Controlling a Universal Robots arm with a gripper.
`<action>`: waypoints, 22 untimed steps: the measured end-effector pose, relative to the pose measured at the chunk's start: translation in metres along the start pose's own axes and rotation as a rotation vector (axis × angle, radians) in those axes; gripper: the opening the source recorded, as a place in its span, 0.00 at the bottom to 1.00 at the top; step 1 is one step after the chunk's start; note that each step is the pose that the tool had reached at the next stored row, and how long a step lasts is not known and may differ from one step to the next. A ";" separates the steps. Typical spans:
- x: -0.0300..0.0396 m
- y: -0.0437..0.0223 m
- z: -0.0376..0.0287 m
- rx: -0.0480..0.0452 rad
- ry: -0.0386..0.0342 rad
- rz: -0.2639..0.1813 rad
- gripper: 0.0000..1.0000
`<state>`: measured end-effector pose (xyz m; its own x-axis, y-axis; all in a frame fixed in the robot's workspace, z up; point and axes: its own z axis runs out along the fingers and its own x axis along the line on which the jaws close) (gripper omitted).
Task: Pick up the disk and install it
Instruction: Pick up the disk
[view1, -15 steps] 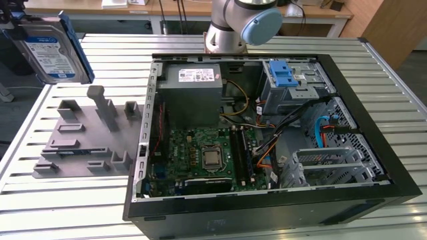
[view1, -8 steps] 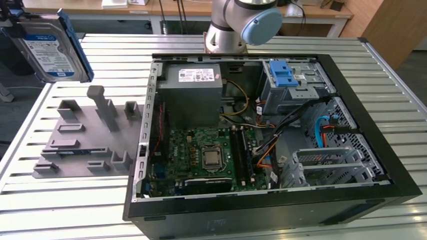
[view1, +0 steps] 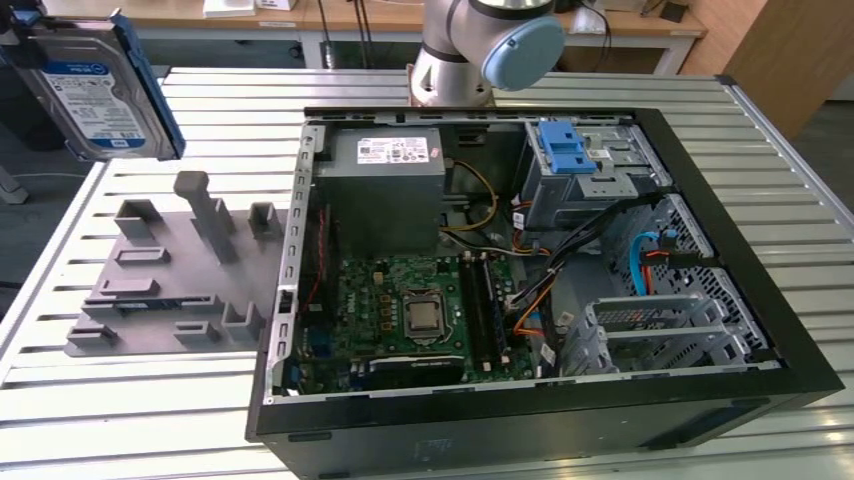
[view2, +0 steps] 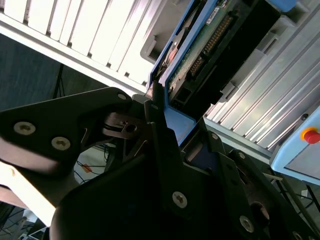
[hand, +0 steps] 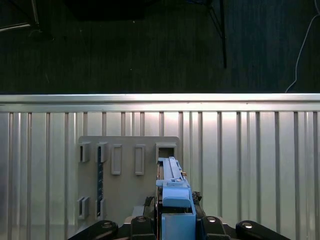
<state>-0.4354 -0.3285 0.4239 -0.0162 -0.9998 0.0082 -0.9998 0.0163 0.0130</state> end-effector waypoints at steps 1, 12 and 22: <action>0.0000 0.0000 -0.0010 0.0000 0.0000 0.000 0.36; 0.0001 0.0001 -0.0073 -0.0001 0.0001 0.000 0.36; 0.0001 0.0001 -0.0102 -0.0001 0.0001 0.000 0.36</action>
<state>-0.4354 -0.3285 0.4341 -0.0162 -0.9998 0.0083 -0.9998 0.0163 0.0130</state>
